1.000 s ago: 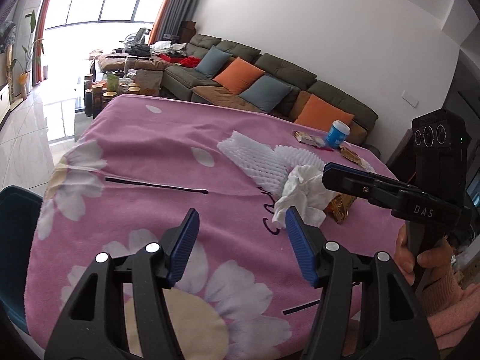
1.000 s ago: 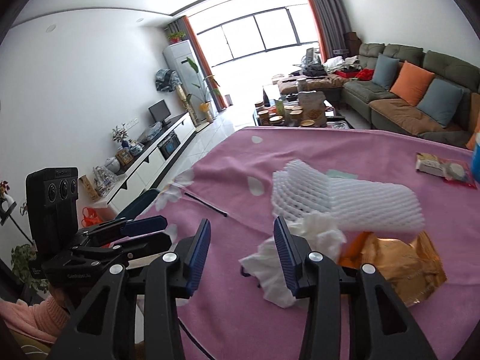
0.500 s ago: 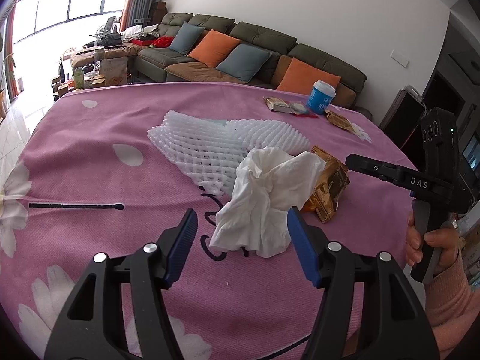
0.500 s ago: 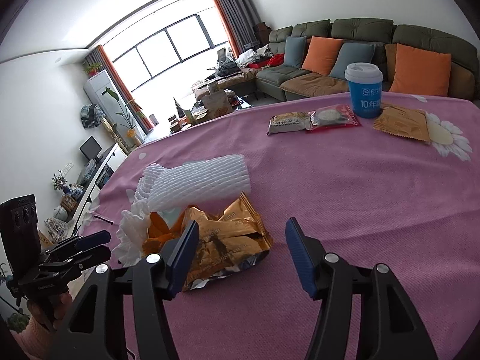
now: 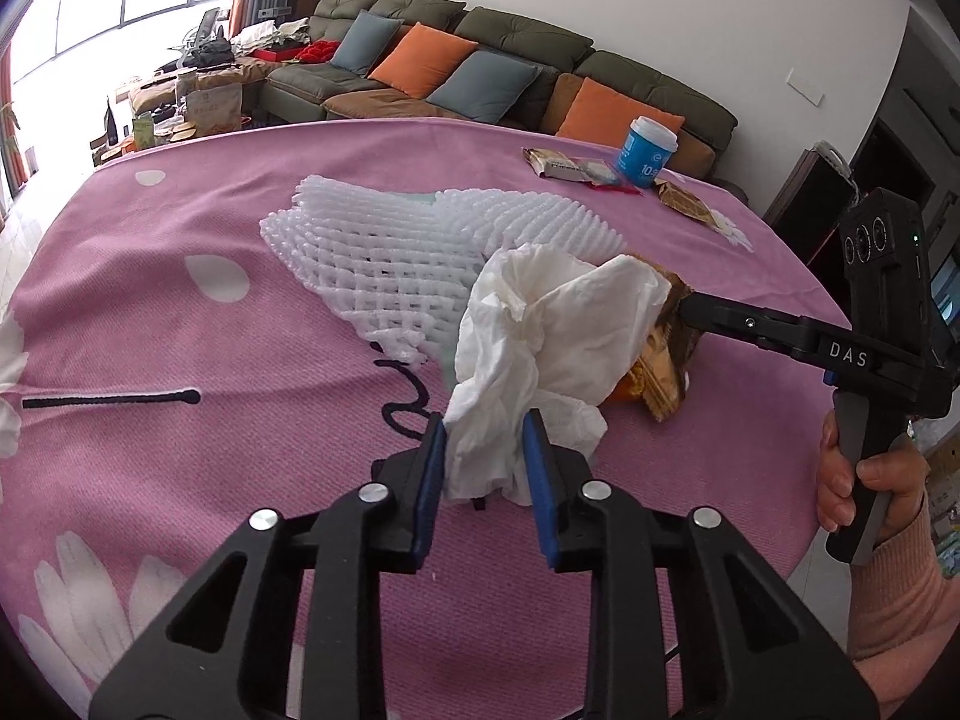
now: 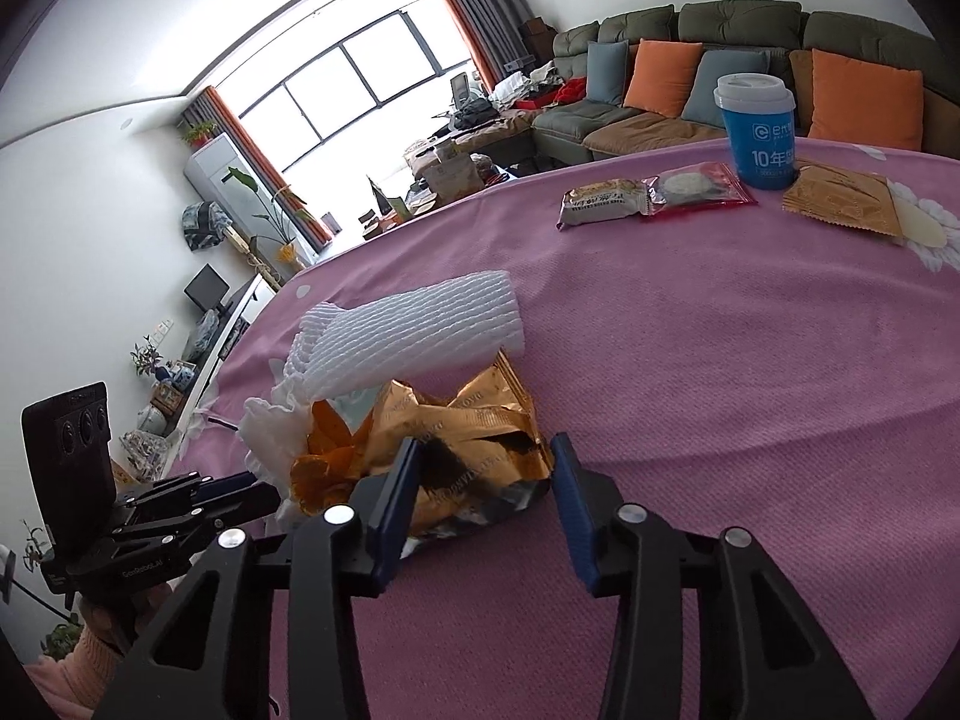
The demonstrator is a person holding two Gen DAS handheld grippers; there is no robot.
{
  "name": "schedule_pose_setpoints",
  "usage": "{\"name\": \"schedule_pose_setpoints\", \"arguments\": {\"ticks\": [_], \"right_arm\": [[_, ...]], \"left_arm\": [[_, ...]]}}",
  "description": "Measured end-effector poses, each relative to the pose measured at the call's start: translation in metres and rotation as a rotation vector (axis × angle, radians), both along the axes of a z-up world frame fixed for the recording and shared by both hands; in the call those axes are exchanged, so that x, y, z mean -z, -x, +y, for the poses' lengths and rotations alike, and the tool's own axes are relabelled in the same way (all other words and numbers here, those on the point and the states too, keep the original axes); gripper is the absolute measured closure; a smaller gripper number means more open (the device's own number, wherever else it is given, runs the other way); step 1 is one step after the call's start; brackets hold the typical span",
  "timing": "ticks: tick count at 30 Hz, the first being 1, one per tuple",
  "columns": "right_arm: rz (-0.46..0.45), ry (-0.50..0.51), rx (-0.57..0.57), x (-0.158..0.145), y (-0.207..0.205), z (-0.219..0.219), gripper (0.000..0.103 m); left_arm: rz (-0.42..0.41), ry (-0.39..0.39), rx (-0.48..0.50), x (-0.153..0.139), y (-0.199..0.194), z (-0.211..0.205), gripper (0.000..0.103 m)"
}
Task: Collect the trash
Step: 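Grasp the gold foil wrapper with the right tool while the left tool grasps the white tissue, then lift the foil wrapper and tissue and carry both toward the teal bin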
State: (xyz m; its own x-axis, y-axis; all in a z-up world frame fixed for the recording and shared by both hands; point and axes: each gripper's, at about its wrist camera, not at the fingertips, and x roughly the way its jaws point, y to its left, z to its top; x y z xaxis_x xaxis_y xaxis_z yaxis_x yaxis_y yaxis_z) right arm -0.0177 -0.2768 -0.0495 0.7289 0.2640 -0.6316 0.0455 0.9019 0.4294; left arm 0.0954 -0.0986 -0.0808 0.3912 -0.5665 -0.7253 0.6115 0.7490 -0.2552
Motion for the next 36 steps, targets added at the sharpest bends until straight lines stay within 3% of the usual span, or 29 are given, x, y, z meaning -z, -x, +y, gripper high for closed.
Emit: {"name": "schedule_pose_setpoints", "arguments": {"ticks": [3,7,24,36], "right_arm": [[-0.013,0.041,-0.005,-0.002,0.005,0.005,0.087],[-0.044,0.071,0.000,-0.009,0.012,0.007,0.090],[-0.152,0.112,0.047,-0.044,0.038,0.003,0.092],[-0.216,0.111,-0.034,-0.061,0.031,0.031,0.092]], "left_arm": [[-0.005,0.008,-0.002,-0.001,0.002,0.003,0.089],[-0.014,0.042,-0.007,-0.006,0.006,0.011,0.096],[-0.092,0.135,-0.053,-0.043,0.036,0.067,0.097],[-0.128,0.154,-0.106,-0.059,0.055,0.103,0.097]]}}
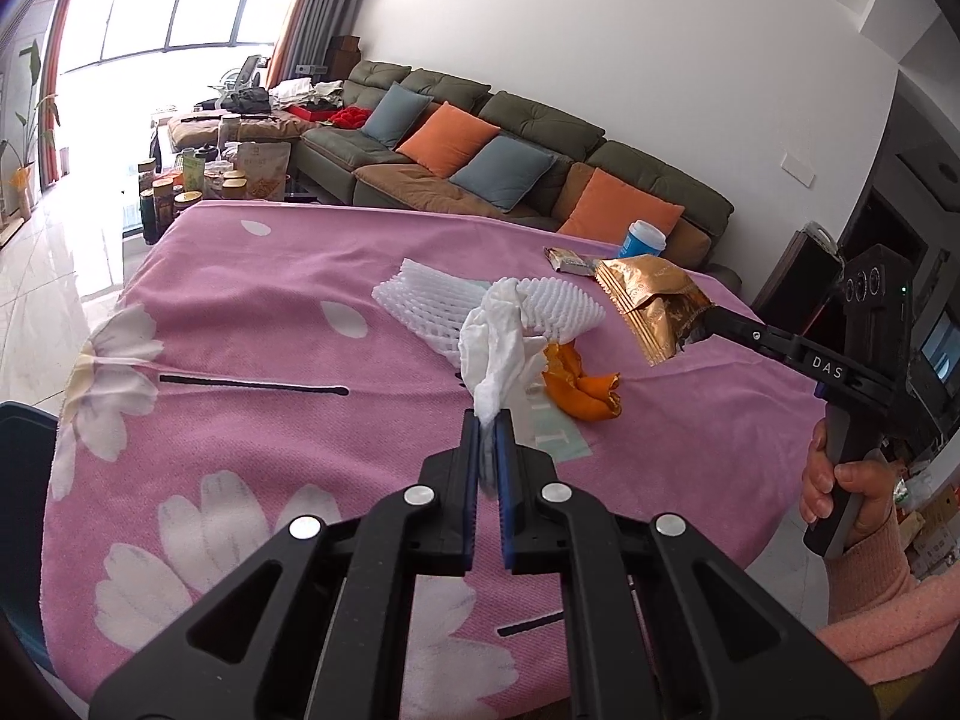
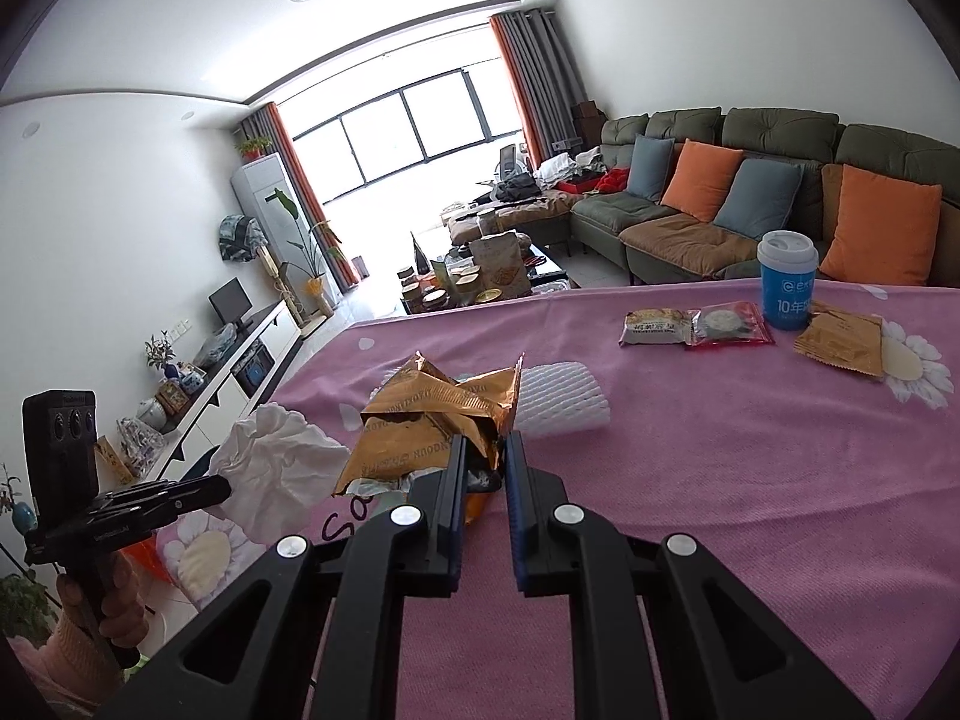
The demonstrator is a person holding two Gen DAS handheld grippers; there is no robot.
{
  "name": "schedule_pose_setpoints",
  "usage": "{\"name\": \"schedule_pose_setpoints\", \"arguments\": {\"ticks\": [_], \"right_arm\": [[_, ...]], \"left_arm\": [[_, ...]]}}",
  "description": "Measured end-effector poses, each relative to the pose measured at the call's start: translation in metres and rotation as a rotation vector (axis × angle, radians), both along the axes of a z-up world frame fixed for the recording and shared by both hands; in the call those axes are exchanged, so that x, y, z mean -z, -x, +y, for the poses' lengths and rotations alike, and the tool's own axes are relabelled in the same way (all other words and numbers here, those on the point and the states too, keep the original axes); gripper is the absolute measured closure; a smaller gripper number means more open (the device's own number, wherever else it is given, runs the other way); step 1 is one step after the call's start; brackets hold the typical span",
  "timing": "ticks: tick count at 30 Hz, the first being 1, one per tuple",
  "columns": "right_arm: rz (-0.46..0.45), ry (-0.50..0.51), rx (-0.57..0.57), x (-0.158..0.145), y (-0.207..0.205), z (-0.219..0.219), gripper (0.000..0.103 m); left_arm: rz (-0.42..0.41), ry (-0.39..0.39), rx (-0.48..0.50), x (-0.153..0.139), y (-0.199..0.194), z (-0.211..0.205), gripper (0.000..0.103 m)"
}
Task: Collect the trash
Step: 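Lift the foil wrapper and tissue and carry both toward the teal bin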
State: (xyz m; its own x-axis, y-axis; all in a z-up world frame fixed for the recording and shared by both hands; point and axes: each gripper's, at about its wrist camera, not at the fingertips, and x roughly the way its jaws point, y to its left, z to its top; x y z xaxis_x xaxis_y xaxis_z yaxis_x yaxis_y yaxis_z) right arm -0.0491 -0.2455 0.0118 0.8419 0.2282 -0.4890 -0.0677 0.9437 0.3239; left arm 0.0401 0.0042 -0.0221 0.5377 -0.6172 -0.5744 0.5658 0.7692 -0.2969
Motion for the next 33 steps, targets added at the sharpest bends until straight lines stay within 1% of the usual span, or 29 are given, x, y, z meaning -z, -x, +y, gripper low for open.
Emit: {"name": "schedule_pose_setpoints", "arguments": {"ticks": [7,21,33], "right_arm": [[-0.007,0.000,-0.070,-0.002,-0.010,0.026,0.092],[0.007,-0.014,-0.202,0.004,-0.028,0.080,0.092],[0.021,-0.015,-0.263,0.005,-0.038,0.109,0.092]], "left_arm": [[-0.019,0.001,-0.035,-0.008,0.011,0.018,0.097],[-0.026,0.010,-0.115,-0.017,0.027,0.056,0.097],[-0.032,0.018,-0.195,-0.024,0.035,0.092,0.097]]}}
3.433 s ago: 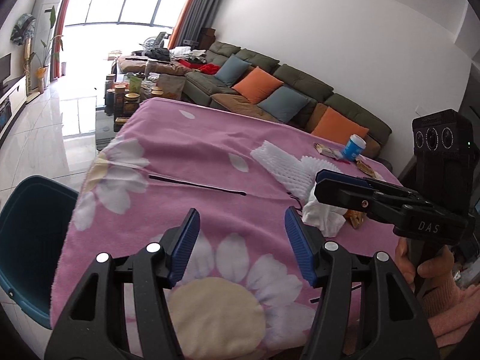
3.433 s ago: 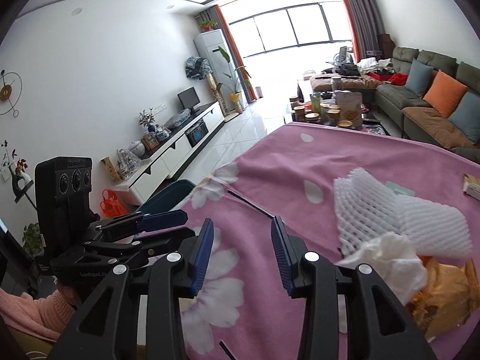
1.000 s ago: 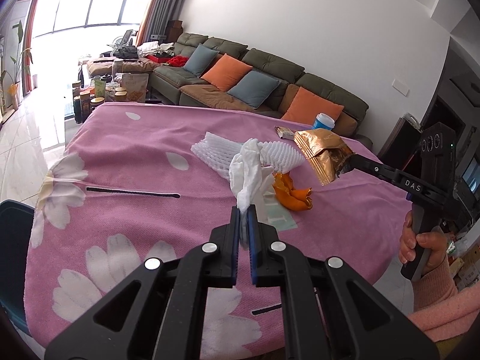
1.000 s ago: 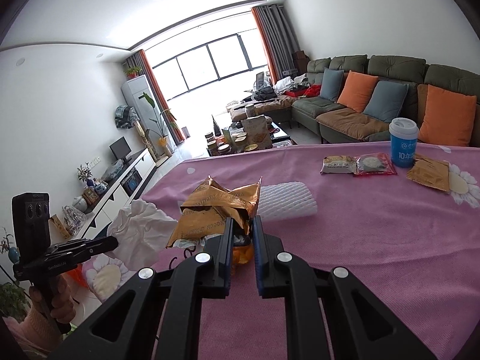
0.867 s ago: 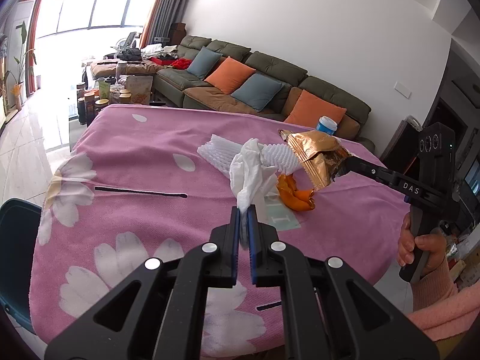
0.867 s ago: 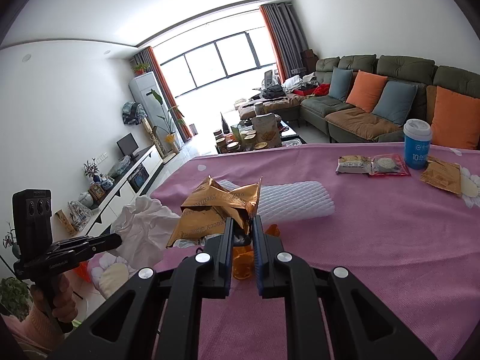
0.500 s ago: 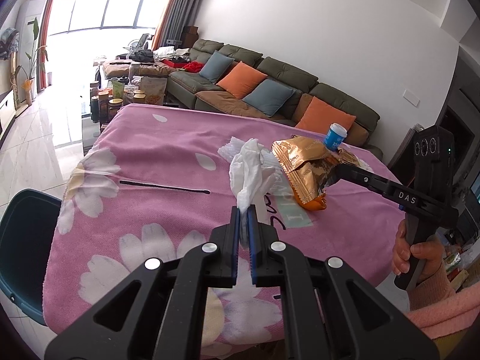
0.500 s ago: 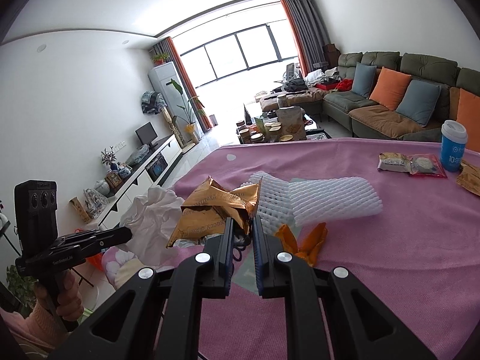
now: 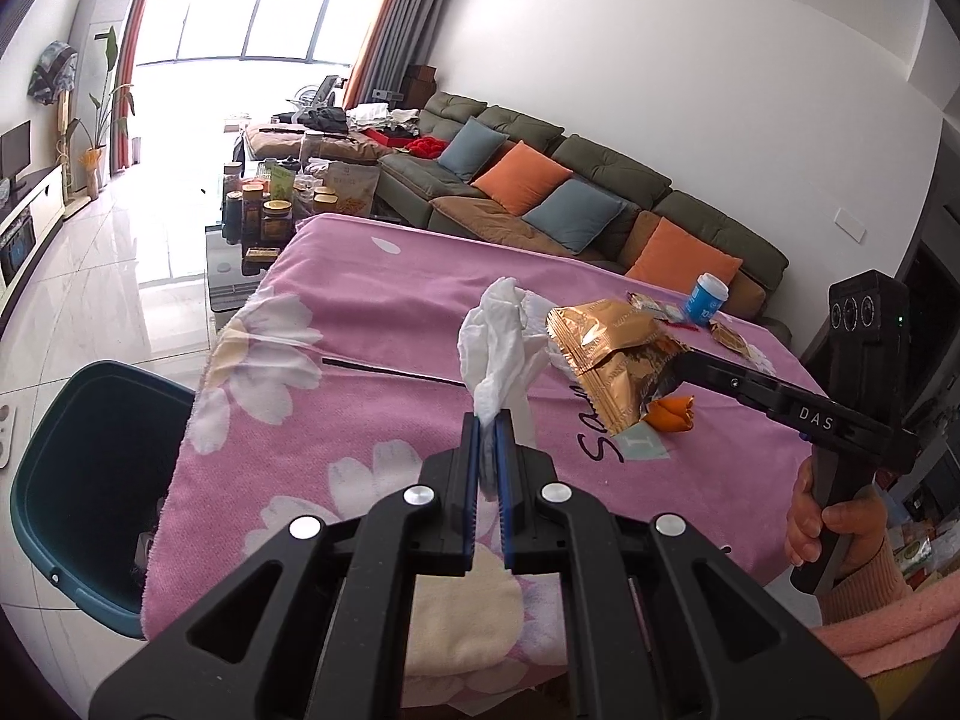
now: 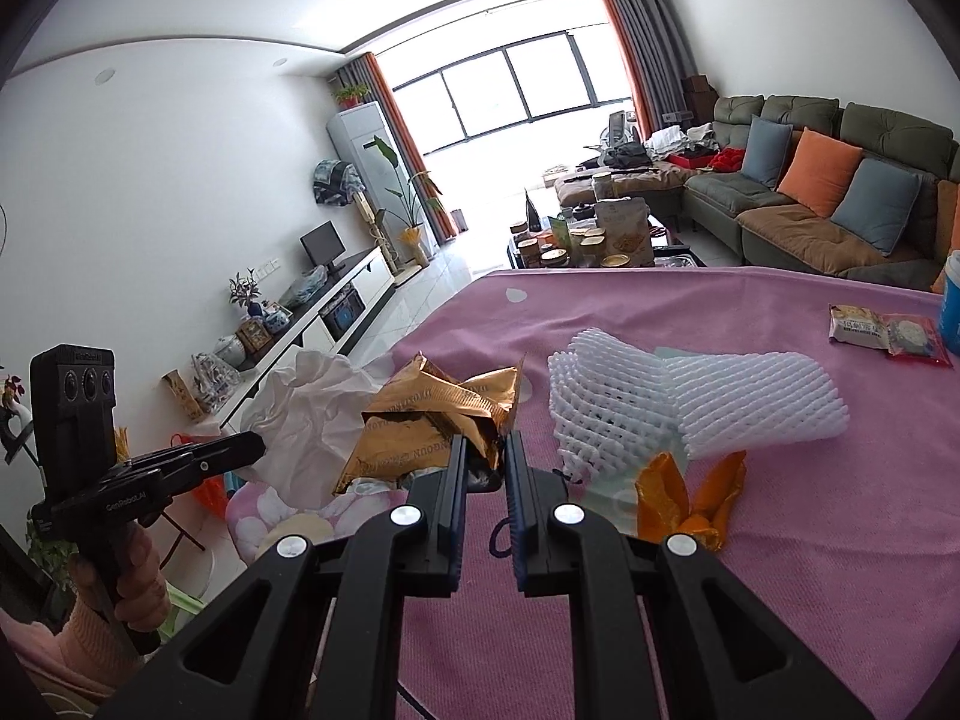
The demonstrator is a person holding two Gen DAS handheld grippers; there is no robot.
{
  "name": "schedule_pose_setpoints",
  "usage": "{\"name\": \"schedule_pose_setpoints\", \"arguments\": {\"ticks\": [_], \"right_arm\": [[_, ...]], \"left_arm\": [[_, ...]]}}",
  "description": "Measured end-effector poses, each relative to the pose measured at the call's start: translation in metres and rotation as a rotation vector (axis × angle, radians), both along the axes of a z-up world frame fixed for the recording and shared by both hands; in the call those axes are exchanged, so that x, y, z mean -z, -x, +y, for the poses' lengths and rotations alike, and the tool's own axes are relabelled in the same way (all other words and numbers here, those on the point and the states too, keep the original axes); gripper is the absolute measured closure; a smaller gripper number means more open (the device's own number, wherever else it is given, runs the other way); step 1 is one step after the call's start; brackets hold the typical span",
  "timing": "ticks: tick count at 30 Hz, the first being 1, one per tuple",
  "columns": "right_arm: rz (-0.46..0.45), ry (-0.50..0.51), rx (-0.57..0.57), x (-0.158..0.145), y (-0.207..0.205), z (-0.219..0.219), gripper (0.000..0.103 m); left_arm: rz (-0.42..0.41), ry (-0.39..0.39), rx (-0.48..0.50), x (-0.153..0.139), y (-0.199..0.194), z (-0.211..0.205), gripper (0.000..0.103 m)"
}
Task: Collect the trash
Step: 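Lift the foil wrapper and tissue and carry both toward the teal bin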
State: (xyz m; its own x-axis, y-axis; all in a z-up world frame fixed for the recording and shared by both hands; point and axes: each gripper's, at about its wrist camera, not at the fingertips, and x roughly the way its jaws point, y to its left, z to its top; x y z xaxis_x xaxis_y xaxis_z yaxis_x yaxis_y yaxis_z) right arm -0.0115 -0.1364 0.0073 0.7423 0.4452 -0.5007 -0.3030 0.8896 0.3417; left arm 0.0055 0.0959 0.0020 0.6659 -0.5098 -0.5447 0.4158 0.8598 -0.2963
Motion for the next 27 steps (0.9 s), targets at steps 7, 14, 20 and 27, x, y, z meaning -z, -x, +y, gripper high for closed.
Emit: {"name": "schedule_pose_setpoints", "arguments": {"ticks": [7,14,20,27], "right_arm": [[0.011,-0.005,-0.032,0.001,-0.008,0.013,0.092],[0.013,-0.004,-0.066,0.000,-0.015,0.028,0.092],[0.018,-0.007,-0.096,0.000,-0.021,0.039,0.092],[0.014,-0.007,-0.130,-0.002,-0.026,0.052,0.092]], "left_arm": [[0.003,0.003,-0.045,-0.001,0.005,0.020,0.097],[0.007,0.003,-0.082,0.000,0.007,0.033,0.097],[0.006,0.000,-0.108,-0.001,0.009,0.042,0.097],[0.002,0.000,-0.136,-0.003,0.011,0.051,0.097]]}}
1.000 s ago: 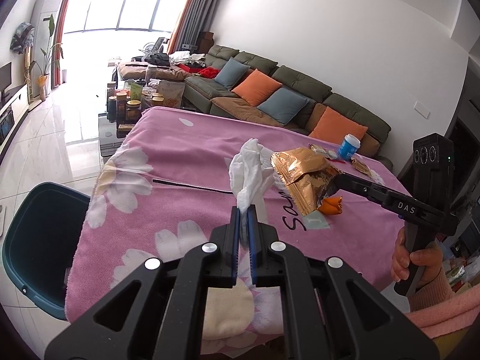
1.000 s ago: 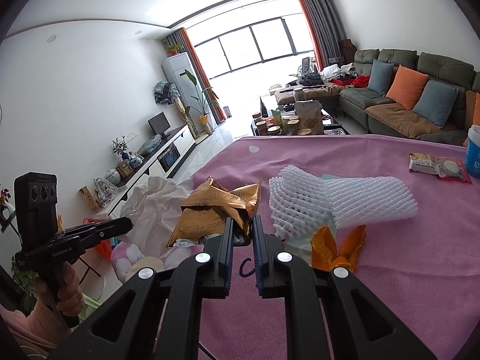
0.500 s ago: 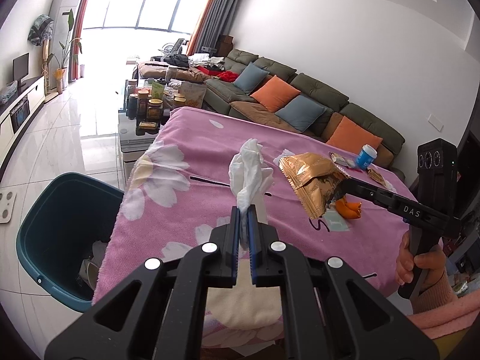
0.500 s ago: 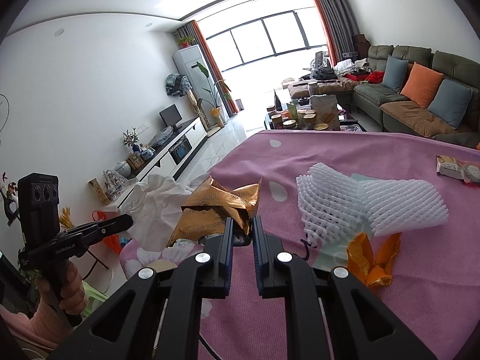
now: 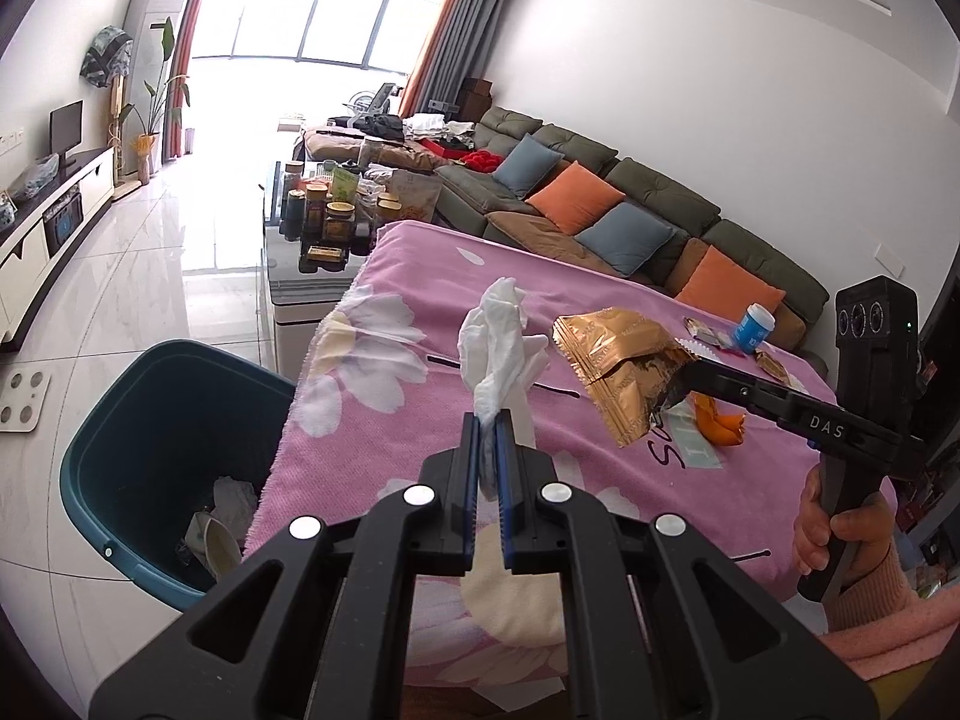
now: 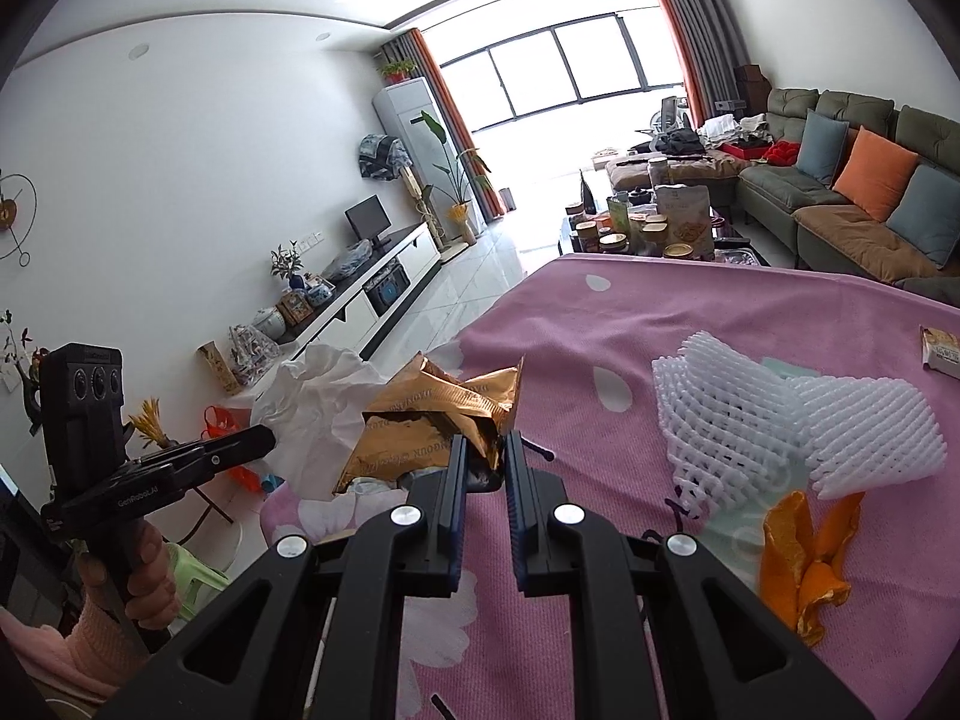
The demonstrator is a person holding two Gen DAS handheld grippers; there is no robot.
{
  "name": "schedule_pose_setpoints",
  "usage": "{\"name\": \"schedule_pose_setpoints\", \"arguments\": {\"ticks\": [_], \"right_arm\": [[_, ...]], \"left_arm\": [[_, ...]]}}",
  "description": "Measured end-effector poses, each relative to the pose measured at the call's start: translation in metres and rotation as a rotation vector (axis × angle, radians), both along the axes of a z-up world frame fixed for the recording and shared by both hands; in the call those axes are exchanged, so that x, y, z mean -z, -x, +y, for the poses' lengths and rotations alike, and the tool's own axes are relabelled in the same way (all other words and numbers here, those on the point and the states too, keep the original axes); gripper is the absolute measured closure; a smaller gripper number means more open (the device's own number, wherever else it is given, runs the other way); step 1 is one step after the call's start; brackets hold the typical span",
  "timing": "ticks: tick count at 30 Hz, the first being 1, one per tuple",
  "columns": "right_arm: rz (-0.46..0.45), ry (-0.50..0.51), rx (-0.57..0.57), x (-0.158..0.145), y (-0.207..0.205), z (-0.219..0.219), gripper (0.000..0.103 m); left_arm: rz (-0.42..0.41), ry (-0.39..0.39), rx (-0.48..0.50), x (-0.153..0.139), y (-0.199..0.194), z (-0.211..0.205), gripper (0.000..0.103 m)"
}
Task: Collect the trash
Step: 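Lift the foil wrapper and tissue and carry both toward the teal bin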
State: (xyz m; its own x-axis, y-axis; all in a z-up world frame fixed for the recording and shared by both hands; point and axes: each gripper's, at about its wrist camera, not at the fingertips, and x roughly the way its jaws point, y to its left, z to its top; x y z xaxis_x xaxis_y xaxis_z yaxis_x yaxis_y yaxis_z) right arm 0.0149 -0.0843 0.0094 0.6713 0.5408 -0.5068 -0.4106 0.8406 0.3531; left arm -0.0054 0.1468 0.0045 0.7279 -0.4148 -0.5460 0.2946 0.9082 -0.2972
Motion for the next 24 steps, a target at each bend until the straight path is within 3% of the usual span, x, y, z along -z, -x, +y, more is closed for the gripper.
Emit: {"name": "schedule_pose_setpoints", "arguments": {"ticks": [24], "right_arm": [[0.011,0.016,-0.133,-0.002,-0.025,0.059,0.092]], "left_arm": [[-0.006,-0.005,-0.155,0.002,0.007,0.050,0.097]]}}
